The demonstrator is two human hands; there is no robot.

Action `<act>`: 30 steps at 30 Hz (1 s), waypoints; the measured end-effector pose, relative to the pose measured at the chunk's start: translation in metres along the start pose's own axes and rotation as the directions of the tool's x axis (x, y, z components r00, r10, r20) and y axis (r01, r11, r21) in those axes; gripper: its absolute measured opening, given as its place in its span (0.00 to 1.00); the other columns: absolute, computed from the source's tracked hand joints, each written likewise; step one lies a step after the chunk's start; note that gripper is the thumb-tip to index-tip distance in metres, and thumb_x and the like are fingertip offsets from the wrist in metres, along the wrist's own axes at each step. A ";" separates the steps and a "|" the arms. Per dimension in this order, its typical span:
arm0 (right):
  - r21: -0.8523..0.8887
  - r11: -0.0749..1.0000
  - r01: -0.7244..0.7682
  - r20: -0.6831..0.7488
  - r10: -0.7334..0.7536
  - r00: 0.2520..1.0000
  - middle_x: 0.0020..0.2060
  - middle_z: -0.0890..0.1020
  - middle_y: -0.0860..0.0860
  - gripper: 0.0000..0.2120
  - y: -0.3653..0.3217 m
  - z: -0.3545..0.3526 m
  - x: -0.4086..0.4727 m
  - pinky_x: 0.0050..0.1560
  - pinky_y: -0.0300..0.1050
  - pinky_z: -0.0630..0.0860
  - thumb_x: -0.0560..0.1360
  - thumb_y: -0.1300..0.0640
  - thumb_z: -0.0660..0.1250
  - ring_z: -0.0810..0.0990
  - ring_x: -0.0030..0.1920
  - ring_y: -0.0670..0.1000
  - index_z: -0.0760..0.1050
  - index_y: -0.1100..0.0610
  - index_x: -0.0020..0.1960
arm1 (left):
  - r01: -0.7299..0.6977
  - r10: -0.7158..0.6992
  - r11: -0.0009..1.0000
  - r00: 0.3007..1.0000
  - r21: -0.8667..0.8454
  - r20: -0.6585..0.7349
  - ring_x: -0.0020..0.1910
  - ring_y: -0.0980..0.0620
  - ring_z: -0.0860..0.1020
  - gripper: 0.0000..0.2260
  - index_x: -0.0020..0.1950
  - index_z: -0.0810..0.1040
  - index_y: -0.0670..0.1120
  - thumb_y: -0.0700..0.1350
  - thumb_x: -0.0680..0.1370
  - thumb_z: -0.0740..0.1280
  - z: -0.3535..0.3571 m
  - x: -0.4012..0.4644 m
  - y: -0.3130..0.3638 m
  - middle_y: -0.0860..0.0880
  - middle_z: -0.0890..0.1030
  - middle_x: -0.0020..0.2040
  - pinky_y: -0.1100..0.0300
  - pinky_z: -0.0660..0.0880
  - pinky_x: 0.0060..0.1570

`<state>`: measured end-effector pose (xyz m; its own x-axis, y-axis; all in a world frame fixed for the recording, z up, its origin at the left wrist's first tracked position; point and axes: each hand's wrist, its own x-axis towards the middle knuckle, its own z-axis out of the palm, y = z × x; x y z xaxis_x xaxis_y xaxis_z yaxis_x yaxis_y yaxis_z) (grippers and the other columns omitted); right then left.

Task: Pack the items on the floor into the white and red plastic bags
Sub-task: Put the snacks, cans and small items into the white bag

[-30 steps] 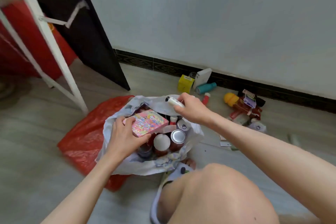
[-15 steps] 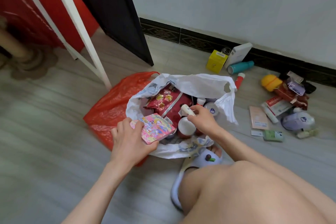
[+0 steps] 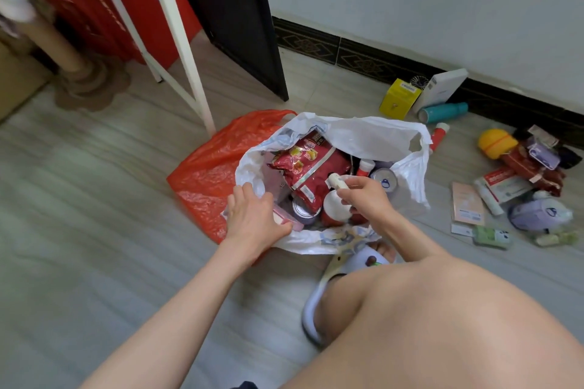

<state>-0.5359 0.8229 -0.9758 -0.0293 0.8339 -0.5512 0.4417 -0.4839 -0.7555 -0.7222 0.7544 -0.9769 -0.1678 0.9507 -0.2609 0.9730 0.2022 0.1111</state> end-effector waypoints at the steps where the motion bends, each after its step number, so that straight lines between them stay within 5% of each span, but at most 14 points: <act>1: -0.008 1.000 0.021 -0.011 -0.021 1.000 0.52 0.79 0.53 0.10 -0.001 -0.001 0.000 0.38 0.44 0.73 0.72 0.64 0.65 0.77 0.42 0.52 0.76 0.57 0.53 | -0.013 0.013 1.000 1.000 0.000 0.008 0.58 0.42 0.63 0.31 0.56 0.74 0.45 0.68 0.65 0.66 0.004 0.004 0.001 0.42 0.68 0.57 0.53 0.61 0.58; 6: -0.249 0.951 0.183 -0.146 -0.224 0.964 0.51 0.77 0.55 0.15 0.002 -0.006 0.011 0.48 0.42 0.65 0.72 0.61 0.66 0.74 0.52 0.54 0.75 0.61 0.58 | -0.039 0.030 0.991 0.997 -0.127 -0.071 0.60 0.43 0.63 0.30 0.54 0.74 0.42 0.64 0.64 0.70 0.026 0.017 0.005 0.42 0.68 0.58 0.53 0.65 0.58; 12: -0.302 0.939 0.162 -0.129 -0.208 0.970 0.57 0.76 0.58 0.14 0.019 -0.003 0.037 0.57 0.46 0.67 0.72 0.59 0.63 0.73 0.60 0.57 0.74 0.58 0.58 | -0.208 0.155 0.951 0.961 -0.228 -0.228 0.61 0.40 0.66 0.27 0.56 0.72 0.39 0.53 0.66 0.75 0.042 0.033 0.018 0.38 0.69 0.59 0.50 0.71 0.57; 15: -0.371 0.914 0.161 -0.048 -0.192 0.980 0.66 0.70 0.58 0.24 0.025 -0.006 0.034 0.65 0.43 0.62 0.74 0.60 0.64 0.68 0.67 0.55 0.65 0.61 0.69 | -0.269 0.250 0.938 0.962 -0.218 -0.112 0.71 0.37 0.60 0.28 0.65 0.70 0.40 0.52 0.71 0.71 0.051 0.037 0.020 0.37 0.66 0.67 0.46 0.64 0.67; 18: -0.470 0.862 0.191 0.034 -0.199 0.979 0.70 0.67 0.58 0.26 0.028 -0.011 0.025 0.67 0.42 0.59 0.76 0.59 0.63 0.64 0.70 0.55 0.60 0.62 0.72 | -0.288 0.295 0.951 0.954 -0.116 0.047 0.75 0.42 0.50 0.29 0.72 0.63 0.44 0.56 0.75 0.64 0.052 0.040 0.021 0.41 0.59 0.74 0.50 0.53 0.71; 22: -0.519 0.812 0.267 0.048 -0.284 0.958 0.72 0.64 0.56 0.27 0.021 -0.020 0.008 0.69 0.47 0.59 0.76 0.58 0.61 0.62 0.71 0.54 0.57 0.59 0.73 | -0.318 0.323 0.946 0.942 -0.067 0.089 0.75 0.45 0.45 0.27 0.74 0.59 0.48 0.57 0.77 0.59 0.036 0.041 0.029 0.44 0.53 0.76 0.51 0.47 0.72; 26: -0.639 0.648 0.415 0.120 -0.450 0.885 0.72 0.62 0.54 0.27 -0.006 -0.047 -0.014 0.69 0.45 0.58 0.77 0.55 0.60 0.61 0.71 0.54 0.56 0.58 0.73 | -0.433 0.429 0.896 0.901 -0.094 -0.060 0.75 0.44 0.46 0.26 0.73 0.60 0.49 0.55 0.78 0.60 0.008 0.044 0.049 0.44 0.54 0.76 0.49 0.49 0.73; 30: -0.800 0.459 0.387 0.078 -0.559 0.826 0.70 0.65 0.57 0.28 -0.037 -0.109 -0.026 0.67 0.48 0.60 0.76 0.53 0.62 0.64 0.69 0.57 0.58 0.59 0.72 | -0.610 0.600 0.792 0.781 -0.010 -0.171 0.74 0.40 0.56 0.26 0.72 0.63 0.50 0.59 0.76 0.55 -0.039 0.055 0.098 0.41 0.60 0.74 0.43 0.58 0.70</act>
<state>-0.4542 0.8481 -0.8946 -0.3411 0.9381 -0.0604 0.9086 0.3126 -0.2768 -0.6421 0.8360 -0.9430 0.4257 0.9045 0.0270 0.8714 -0.4178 0.2570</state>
